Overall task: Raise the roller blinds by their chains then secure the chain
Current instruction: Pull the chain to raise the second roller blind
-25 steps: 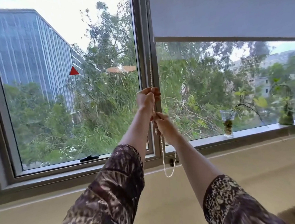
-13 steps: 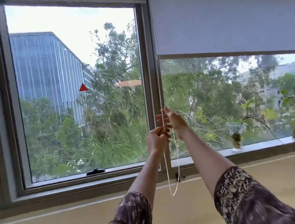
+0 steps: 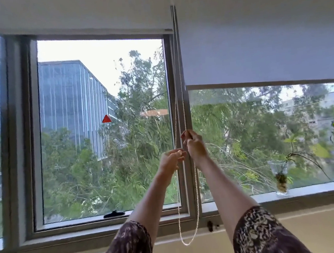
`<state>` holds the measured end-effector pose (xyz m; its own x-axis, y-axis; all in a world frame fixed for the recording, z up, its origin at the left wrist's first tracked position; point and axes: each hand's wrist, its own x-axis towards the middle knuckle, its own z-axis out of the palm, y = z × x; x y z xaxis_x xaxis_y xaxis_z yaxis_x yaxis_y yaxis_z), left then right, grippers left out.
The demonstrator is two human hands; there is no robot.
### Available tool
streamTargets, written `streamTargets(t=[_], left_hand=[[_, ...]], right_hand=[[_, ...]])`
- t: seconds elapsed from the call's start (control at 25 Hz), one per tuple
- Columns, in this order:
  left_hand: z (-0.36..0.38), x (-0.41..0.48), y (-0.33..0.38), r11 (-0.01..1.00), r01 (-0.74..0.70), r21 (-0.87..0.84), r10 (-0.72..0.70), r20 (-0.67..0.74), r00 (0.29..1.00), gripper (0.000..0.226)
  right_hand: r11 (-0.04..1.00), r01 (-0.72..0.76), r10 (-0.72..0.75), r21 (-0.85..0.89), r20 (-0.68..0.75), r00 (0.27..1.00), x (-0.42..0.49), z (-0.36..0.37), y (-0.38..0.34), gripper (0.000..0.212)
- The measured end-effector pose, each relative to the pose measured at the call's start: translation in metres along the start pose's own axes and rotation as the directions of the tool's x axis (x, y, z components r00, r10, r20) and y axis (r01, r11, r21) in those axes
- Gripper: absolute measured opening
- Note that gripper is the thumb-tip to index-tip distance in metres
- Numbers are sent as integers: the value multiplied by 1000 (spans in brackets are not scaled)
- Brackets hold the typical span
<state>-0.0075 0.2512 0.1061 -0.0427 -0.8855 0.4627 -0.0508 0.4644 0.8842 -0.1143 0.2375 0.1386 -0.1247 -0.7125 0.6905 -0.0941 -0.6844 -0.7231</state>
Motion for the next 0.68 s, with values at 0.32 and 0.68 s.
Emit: streamTargets(t=[0.32, 0.68], left_hand=[[29, 41, 61, 995, -99, -3, 98, -87, 991, 20], [51, 52, 32, 996, -69, -50, 51, -299, 953, 32]], right_hand=[[995, 6, -1, -98, 57, 998, -40, -15, 45, 31], [957, -154, 213, -245, 239, 947, -73, -38, 66, 22]])
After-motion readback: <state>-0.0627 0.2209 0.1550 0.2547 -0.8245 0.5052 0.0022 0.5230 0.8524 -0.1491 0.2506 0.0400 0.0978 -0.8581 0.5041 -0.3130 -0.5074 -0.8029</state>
